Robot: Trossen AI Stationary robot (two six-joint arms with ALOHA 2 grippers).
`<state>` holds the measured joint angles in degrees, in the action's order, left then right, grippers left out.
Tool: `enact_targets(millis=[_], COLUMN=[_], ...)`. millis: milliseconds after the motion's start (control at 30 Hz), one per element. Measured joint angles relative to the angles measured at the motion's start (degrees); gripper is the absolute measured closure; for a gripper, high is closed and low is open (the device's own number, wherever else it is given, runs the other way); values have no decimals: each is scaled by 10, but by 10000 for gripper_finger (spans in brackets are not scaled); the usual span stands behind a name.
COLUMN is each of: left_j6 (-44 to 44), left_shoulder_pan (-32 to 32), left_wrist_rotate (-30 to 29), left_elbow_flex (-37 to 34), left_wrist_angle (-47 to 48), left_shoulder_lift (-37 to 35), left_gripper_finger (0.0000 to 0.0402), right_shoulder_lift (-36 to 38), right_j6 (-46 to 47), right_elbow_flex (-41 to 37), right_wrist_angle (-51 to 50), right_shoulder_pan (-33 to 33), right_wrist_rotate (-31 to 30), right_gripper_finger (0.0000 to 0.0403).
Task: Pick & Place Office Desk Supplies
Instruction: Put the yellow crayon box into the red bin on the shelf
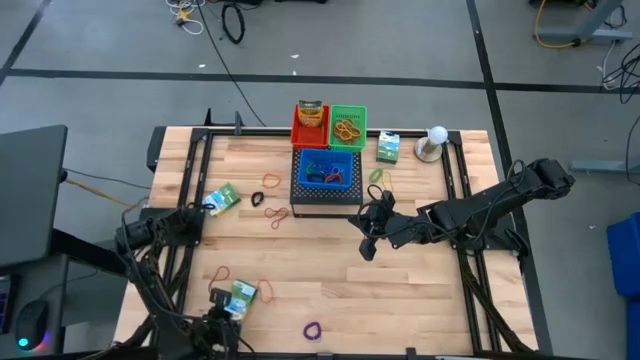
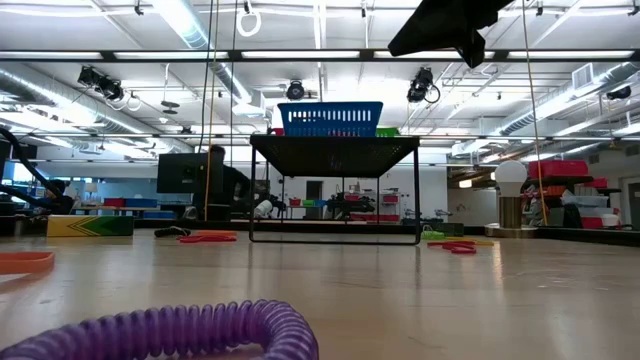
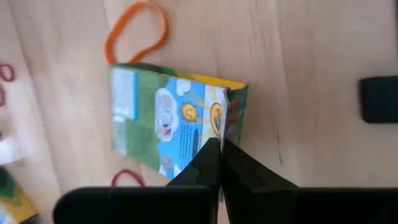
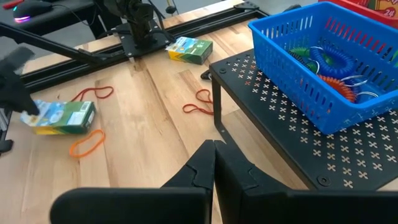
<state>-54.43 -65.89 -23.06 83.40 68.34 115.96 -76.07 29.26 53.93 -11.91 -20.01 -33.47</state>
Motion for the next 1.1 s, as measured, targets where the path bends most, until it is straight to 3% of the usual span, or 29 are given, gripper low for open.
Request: enact_targets(millis=[200, 467, 633, 833, 933, 1100], left_j6=[-28, -42, -24, 156, 263, 380], left_shoulder_pan=[0, 31, 103, 248, 315, 411], left_wrist_rotate=[0, -25, -99, -110, -77, 92], left_elbow_flex=[48, 50, 50, 50, 50, 37], left_wrist_angle=[78, 159, 186, 93, 19, -76], left_shoulder_lift=[-49, -187, -285, -358, -366, -345], left_gripper_finger=[397, 398, 398, 398, 398, 398], right_shoulder_lift=[0, 0, 0, 0, 0, 0], right_j6=[-5, -17, -22, -37, -39, -42], right_elbow_flex=[0, 0, 0, 0, 0, 0], right_wrist_angle=[0, 1, 1, 1, 1, 2], right_shoulder_pan=[0, 0, 0, 0, 0, 0], right_wrist_rotate=[0, 1, 1, 2, 3, 3], right_gripper_finger=[392, 392, 392, 392, 392, 392])
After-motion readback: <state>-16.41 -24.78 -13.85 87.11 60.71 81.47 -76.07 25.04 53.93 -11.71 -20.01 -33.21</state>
